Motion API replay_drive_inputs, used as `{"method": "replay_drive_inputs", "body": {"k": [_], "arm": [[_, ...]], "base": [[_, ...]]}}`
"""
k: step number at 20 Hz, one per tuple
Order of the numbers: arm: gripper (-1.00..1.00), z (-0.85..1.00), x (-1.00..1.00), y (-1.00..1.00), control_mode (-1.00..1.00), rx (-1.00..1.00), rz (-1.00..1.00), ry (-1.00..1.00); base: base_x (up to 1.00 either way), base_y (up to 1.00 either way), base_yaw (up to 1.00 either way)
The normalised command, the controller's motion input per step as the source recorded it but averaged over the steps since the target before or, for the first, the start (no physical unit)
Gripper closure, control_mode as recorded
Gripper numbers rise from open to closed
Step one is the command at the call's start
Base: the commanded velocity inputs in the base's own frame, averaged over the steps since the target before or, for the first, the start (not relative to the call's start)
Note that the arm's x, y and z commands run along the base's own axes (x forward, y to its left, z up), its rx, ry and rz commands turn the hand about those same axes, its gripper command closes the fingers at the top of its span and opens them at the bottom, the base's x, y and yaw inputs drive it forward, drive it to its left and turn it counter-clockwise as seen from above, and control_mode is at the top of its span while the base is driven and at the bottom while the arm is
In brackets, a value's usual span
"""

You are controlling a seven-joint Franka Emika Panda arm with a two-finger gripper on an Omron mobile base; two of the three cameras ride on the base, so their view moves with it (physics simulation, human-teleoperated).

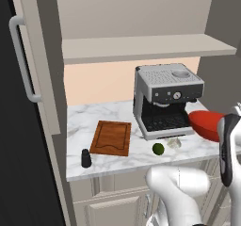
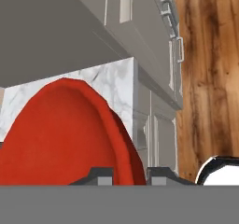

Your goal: Open the cabinet. Place the bowl and condiment on the counter. Then place the lime and garlic on the cutting board.

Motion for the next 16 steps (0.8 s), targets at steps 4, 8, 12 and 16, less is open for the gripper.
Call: {"method": "replay_drive_inputs", "body": {"k": [4, 8, 12, 16], "arm": [[1.0, -0.33, 0.24, -0.35, -1.0, -0.04, 0.01, 0.0], [1.0, -0.08, 0.23, -0.16, -1.0, 0.0, 0.0, 0.01], [1.0, 0.0, 0.37, 0.0, -1.0, 0.0, 0.0, 0.07], [1.0, 0.0, 0.39, 0.0, -1.0, 0.0, 0.0, 0.08]], "base": [[0.0, 0.0, 0.0], [0.0, 0.0, 0.0], [0.0, 0.0, 0.0], [0.0, 0.0, 0.0]]}}
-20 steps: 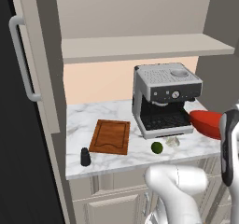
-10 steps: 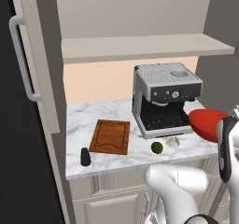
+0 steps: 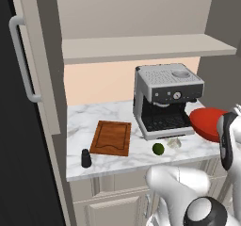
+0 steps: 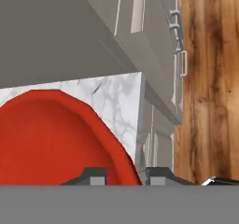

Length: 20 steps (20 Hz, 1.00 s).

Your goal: Open the cabinet. Place the bowl and condiment on the counter. Then place the lime and garlic on the cutting board.

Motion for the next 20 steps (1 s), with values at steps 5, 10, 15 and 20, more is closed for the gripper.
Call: {"method": "replay_drive_inputs", "body": {"k": [5, 10, 15, 20], "arm": [[1.0, -0.22, 0.39, 0.0, -1.0, 0.0, 0.0, 0.07], [1.0, -0.51, 0.43, 0.0, -1.0, 0.0, 0.0, 0.01], [1.0, -0.34, 0.32, -0.02, -1.0, 0.0, 0.0, 0.0], [1.0, 0.0, -0.21, -0.52, -1.0, 0.09, -0.01, 0.0]], "base": [[0.0, 0.0, 0.0], [0.0, 0.0, 0.0], [0.0, 0.0, 0.0], [0.0, 0.0, 0.0]]}}
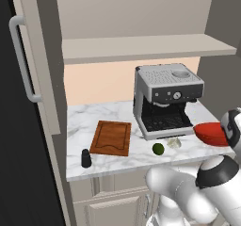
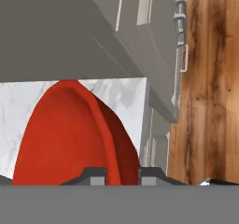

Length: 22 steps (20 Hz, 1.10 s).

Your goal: Open the cabinet. Place the bowl and condiment on the counter. Then place the lime and garlic on the cutting board.

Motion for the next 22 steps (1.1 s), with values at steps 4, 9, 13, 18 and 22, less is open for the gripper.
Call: {"method": "replay_drive_inputs", "body": {"k": [4, 9, 13, 18, 22], "arm": [[1.0, 0.0, -0.13, -0.18, -1.0, 0.13, -0.05, -0.1], [1.0, -0.02, 0.0, 0.0, -1.0, 0.11, -0.11, -0.12], [1.0, -0.09, 0.0, 0.0, -1.0, 0.05, -0.13, -0.09], [1.0, -0.14, 0.04, 0.09, -1.0, 0.0, -0.1, -0.08], [1.0, -0.09, 0.08, 0.22, -1.0, -0.01, -0.01, -0.05]], "base": [[0.0, 0.0, 0.0], [0.0, 0.0, 0.0], [0.0, 0.0, 0.0], [0.0, 0.0, 0.0], [0.0, 0.0, 0.0]]}}
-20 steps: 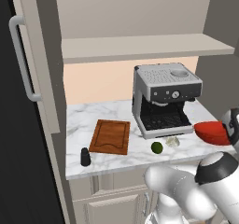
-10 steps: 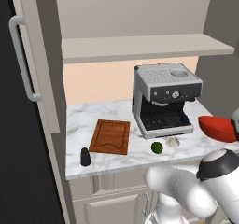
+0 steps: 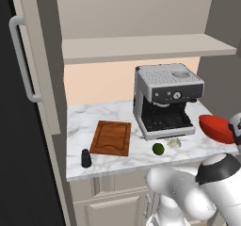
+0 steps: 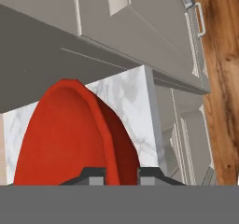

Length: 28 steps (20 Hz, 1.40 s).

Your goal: Open the cabinet. Place the bowl and condiment on the counter. Then place the lime and garlic on the cutting board.

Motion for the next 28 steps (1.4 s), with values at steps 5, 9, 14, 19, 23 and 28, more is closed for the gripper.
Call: {"method": "replay_drive_inputs", "body": {"k": [5, 9, 14, 19, 23, 28], "arm": [[1.0, -0.19, 0.22, 0.09, -1.0, -0.05, 0.0, -0.01], [1.0, -0.23, 0.22, -0.01, -1.0, -0.06, 0.0, 0.0], [1.0, -0.16, 0.13, -0.12, -1.0, -0.03, 0.0, 0.0], [1.0, -0.09, 0.15, -0.09, -1.0, 0.0, 0.0, 0.0], [1.0, -0.13, 0.2, -0.03, -1.0, -0.01, 0.0, 0.0], [1.0, -0.14, 0.11, -0.1, -1.0, -0.02, 0.0, 0.0]], "base": [[0.0, 0.0, 0.0], [0.0, 0.0, 0.0], [0.0, 0.0, 0.0], [0.0, 0.0, 0.0], [0.0, 0.0, 0.0], [0.0, 0.0, 0.0]]}}
